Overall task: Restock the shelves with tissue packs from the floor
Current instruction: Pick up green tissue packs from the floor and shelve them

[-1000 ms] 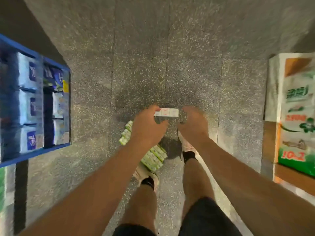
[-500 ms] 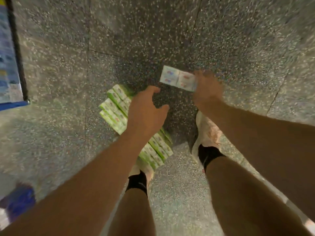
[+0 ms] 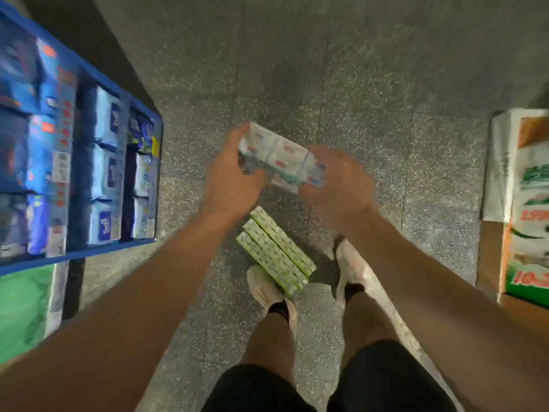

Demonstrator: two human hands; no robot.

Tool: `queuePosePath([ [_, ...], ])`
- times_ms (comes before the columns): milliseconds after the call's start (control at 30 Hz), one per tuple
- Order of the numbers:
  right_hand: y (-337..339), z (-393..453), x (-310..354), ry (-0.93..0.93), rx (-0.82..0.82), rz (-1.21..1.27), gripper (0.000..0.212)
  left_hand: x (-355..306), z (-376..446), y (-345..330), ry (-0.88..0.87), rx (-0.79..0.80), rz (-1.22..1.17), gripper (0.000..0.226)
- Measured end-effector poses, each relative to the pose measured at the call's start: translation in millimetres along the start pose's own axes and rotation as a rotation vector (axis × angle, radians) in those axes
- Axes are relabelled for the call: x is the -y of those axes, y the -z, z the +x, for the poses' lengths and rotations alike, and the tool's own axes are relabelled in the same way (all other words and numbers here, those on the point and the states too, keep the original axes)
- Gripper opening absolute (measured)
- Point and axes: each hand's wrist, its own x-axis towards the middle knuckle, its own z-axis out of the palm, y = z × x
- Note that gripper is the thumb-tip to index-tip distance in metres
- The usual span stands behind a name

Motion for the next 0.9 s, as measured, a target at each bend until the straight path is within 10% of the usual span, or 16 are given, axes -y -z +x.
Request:
queuePosePath([
  [367, 95.0, -231.7, 219.0, 0.448, -0.322, 0.217, 0.061, -71.1, -276.1, 222.3, -0.221, -0.592, -0.137, 0.066],
  [900, 16.1, -478.2, 526.9, 1.134, -0.255, 0.416, 0.070, 76.3, -621.9, 468.0, -0.108, -1.339, -0.021, 0.076],
])
